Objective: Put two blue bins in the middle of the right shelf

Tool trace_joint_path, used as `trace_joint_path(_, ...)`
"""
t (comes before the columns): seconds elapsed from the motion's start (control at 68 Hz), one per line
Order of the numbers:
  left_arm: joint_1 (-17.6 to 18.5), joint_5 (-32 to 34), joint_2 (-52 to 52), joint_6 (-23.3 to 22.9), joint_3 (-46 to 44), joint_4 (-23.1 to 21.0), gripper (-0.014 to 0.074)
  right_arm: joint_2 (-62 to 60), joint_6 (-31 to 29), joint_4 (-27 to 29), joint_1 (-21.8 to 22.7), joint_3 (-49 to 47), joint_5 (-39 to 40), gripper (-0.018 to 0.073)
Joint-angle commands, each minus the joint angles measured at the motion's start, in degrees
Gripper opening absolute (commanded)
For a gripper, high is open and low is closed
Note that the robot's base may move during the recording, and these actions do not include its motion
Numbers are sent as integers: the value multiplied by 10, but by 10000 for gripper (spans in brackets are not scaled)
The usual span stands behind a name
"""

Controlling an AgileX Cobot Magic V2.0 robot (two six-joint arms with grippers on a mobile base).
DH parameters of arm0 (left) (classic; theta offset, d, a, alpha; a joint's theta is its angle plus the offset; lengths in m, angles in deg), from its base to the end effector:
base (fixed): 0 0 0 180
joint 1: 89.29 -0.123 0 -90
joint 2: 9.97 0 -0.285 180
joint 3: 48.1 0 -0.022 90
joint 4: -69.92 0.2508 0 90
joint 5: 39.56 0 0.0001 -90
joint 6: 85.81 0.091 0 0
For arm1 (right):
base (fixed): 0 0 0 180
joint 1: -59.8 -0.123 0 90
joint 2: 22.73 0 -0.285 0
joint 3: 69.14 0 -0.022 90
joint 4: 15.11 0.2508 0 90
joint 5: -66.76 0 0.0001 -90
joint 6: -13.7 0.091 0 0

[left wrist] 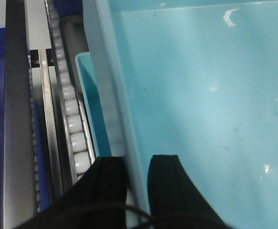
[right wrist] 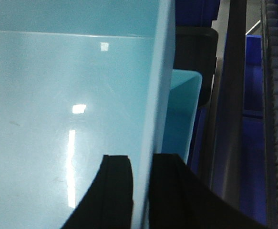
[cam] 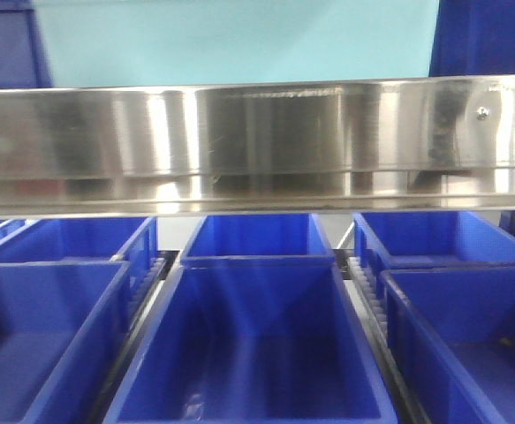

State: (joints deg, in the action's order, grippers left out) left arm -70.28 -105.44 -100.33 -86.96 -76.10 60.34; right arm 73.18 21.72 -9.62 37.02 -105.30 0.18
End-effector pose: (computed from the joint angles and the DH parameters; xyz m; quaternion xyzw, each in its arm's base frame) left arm 0.2646 -0.1058 0.4885 0.1417 0.8853 -0.1583 0.4136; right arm 0.2809 0.1266 0.4982 -0.1173 0.8835 0.1658 0.4220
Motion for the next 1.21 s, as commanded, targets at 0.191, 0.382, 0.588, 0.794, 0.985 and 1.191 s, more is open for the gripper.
trace_joint_path(0.191, 0, 13, 7, 11, -7, -17, -111, -7, -12, 7, 2, -7, 28, -151)
trace_joint_path(0.382, 0, 13, 7, 11, -7, -17, -111, -7, -12, 7, 2, -7, 28, -151)
trace_joint_path(0.588, 0, 13, 7, 11, -7, -17, -111, -7, -12, 7, 2, -7, 28, -151)
trace_joint_path(0.794, 0, 13, 7, 11, -7, -17, -111, -7, -12, 7, 2, -7, 28, -151)
trace_joint_path(0.985, 0, 13, 7, 11, -7, -17, -111, -7, -12, 7, 2, -7, 28, -151)
trace_joint_path(1.191, 0, 13, 7, 11, -7, -17, -111, -7, -12, 7, 2, -7, 28, -151)
